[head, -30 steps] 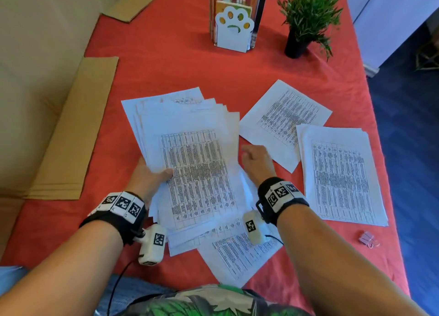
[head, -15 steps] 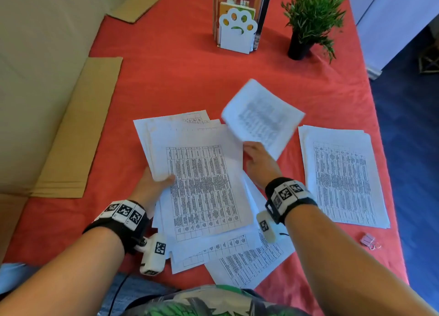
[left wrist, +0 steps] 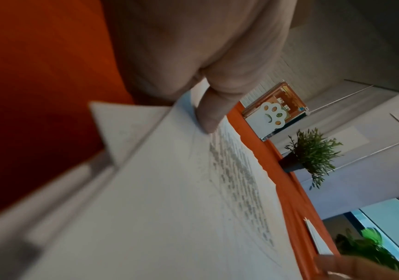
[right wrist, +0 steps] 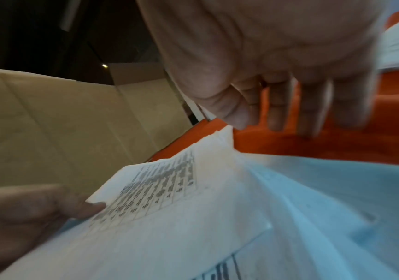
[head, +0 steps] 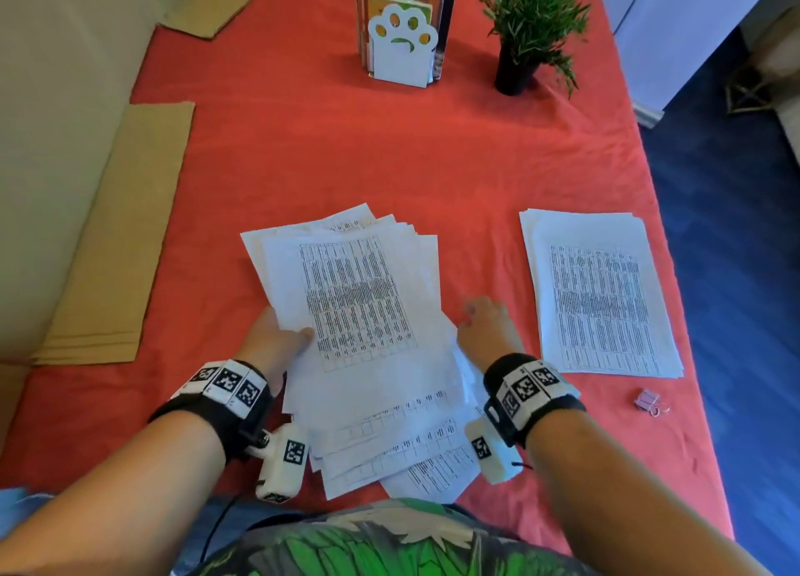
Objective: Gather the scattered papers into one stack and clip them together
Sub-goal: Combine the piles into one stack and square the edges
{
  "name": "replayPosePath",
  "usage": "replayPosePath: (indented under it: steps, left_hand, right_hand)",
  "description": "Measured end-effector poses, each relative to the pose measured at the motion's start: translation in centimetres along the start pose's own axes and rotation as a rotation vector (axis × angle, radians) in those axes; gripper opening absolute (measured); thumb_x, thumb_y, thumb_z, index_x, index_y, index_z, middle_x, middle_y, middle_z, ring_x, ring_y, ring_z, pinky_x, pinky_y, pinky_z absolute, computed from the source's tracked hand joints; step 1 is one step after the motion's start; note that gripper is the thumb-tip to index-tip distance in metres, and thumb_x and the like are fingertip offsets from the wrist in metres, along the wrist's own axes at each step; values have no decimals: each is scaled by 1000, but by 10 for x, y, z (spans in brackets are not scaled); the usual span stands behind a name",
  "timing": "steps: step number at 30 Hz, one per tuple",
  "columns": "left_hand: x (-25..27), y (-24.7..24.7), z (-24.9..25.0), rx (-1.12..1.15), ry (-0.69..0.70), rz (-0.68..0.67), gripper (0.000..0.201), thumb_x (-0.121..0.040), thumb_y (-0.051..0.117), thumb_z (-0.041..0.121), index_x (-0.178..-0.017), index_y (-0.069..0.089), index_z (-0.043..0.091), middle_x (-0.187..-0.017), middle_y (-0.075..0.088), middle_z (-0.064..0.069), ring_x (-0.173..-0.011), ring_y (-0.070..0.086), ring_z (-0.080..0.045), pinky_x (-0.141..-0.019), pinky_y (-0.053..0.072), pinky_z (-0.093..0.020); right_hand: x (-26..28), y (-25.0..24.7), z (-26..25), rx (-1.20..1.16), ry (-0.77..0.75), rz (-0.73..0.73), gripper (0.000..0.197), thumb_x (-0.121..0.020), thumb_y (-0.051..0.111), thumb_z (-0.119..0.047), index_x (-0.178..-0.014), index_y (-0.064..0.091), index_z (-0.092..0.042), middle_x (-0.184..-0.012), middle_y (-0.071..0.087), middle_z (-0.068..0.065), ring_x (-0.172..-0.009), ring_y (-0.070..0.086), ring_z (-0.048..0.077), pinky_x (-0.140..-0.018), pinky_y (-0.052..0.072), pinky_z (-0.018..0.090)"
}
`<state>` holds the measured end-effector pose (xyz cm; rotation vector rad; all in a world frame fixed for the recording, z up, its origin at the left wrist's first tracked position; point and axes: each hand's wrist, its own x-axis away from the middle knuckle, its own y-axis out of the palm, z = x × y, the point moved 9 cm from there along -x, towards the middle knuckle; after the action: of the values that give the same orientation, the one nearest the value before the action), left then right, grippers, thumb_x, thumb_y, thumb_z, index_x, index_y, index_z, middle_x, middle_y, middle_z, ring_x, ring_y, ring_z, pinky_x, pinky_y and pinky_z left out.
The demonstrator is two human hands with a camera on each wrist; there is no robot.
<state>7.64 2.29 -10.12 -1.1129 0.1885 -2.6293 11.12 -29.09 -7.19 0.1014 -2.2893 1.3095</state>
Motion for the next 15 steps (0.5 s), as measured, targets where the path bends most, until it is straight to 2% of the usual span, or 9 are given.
replayPosePath:
  steps: [2,4,5,6,7,9,11,13,15]
  left_hand:
    - [-1,1,-9,-31,-39,7,31,-88,62,3,-113,46,15,-117,59,-11,-108,55,-29,-97,45,-49]
    - [3,1,-18,-88,-62,48,23,-90,57,3,-108,45,12,-103,59,-12,-102,51,-24,-97,44,-46]
    - [3,1,-24,-117,-79,62,20,-90,57,3,-109,50,3,-96,59,-11,-96,51,-25,-95,46,-46]
    - [6,2,-25,-145,-67,74,28,-89,57,4,-115,53,-3,-91,57,-9,-94,52,-26,-95,47,-46]
    - [9,6,-26,-219,-74,45,36,-87,58,7,-122,53,-3,-91,56,-6,-96,53,-27,-97,47,-46]
    - [21,13,-28,-413,-169,-15,41,-85,60,12,-125,50,10,-109,51,-3,-114,50,-24,-102,44,-37]
    - [33,16,-19,-647,-137,13,44,-81,61,11,-122,47,18,-123,44,-3,-123,44,-22,-104,41,-33]
    - [29,20,-19,-531,-171,5,42,-79,60,12,-119,48,16,-126,43,-5,-114,46,-22,-103,42,-38]
    - [27,23,-18,-290,-158,21,39,-77,57,17,-114,46,13,-120,50,-11,-105,53,-28,-97,47,-46]
  right_hand:
    - [-3,11,17,-8,130,-67,36,-90,46,-14,-124,49,-3,-126,50,19,-114,53,40,-99,45,43]
    - [-1,20,21,-82,176,-123,38,-92,47,-17,-126,48,-1,-129,52,20,-116,54,37,-99,45,39]
    - [2,25,21,-109,187,-158,41,-93,46,-18,-129,46,0,-130,52,20,-118,53,36,-98,45,36]
    - [5,30,19,-129,190,-196,43,-94,46,-21,-131,44,1,-130,53,19,-118,54,34,-96,44,33]
    - [8,34,17,-148,182,-222,46,-94,46,-26,-132,45,1,-129,55,17,-118,54,33,-93,43,32]
    - [13,41,12,-156,161,-248,50,-93,47,-32,-132,48,-1,-127,57,15,-117,55,33,-94,43,33]
    - [17,44,8,-151,136,-235,44,-90,49,-27,-126,50,-3,-119,60,13,-108,57,32,-92,47,34]
    - [19,43,2,-211,91,-220,34,-88,49,-16,-120,49,-4,-107,59,10,-93,56,26,-80,47,31]
    - [21,38,-4,-291,44,-221,27,-89,49,-9,-115,46,-7,-100,54,9,-83,52,21,-69,45,30]
